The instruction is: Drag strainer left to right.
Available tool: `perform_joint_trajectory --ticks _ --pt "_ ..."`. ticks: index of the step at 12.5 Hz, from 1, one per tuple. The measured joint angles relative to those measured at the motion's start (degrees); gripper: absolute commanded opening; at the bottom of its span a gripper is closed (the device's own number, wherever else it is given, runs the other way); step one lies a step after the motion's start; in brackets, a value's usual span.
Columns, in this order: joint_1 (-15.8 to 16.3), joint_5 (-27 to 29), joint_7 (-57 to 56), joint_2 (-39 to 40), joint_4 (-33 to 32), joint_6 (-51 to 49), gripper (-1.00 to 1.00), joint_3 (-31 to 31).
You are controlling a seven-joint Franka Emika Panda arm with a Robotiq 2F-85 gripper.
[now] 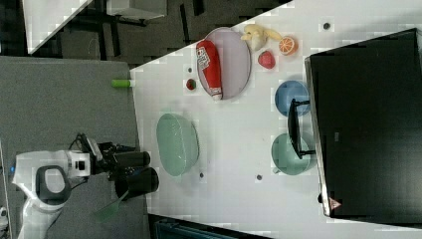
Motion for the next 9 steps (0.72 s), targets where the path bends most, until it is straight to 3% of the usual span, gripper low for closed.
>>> perform_joint_trajectory --ticks 4,9 --pt "0.95 -2.68 19.39 9.13 0.45 6.9 1.0 4.25" --pt "1.16 -15.43 39.87 21.34 0.0 17.67 1.0 2.41"
